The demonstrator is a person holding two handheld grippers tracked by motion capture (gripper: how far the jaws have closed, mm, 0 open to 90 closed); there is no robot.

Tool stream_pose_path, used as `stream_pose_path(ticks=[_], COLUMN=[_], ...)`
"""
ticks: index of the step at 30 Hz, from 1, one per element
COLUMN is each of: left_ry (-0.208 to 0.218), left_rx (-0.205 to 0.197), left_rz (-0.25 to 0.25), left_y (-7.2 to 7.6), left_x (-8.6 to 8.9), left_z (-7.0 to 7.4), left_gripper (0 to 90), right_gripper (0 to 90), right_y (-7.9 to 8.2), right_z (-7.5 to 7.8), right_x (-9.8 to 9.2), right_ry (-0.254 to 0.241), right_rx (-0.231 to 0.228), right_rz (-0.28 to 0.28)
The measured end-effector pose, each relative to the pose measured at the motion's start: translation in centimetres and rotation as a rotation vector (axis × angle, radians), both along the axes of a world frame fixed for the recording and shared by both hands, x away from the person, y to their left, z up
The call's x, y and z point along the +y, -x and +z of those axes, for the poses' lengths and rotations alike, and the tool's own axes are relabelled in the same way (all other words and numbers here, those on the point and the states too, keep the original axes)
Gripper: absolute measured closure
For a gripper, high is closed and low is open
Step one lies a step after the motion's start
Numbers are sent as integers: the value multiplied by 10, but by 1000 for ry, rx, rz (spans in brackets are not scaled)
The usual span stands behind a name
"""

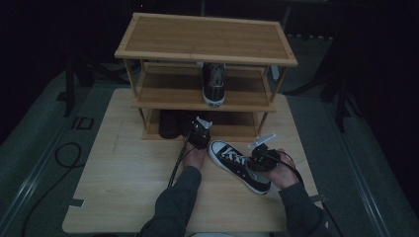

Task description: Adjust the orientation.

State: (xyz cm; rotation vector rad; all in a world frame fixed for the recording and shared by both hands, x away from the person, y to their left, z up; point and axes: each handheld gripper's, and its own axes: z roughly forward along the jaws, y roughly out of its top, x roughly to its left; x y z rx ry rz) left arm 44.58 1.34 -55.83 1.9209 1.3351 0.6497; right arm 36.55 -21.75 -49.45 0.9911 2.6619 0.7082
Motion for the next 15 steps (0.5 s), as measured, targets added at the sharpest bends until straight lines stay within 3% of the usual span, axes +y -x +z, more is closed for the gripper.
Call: stream_pose_path(ticks=[2,6,10,15], left_ry=[-3,-5,-6,-5], left_rx=[0,-1,-1,-1], left_rz=[-1,0,-1,-1], left_y=[0,0,0,0], left_x=[0,0,0,0], left_z=[0,0,0,0], left_gripper=[900,900,900,900], right_gripper=[815,866,880,883], right_y=[-1,0,0,2], right_z=[0,2,5,8], right_x=[-2,-3,-6,-11], right_ry=[-17,-25,-53,-126], right_rx=[9,14,36,76], right_rz=[4,8,-15,-52])
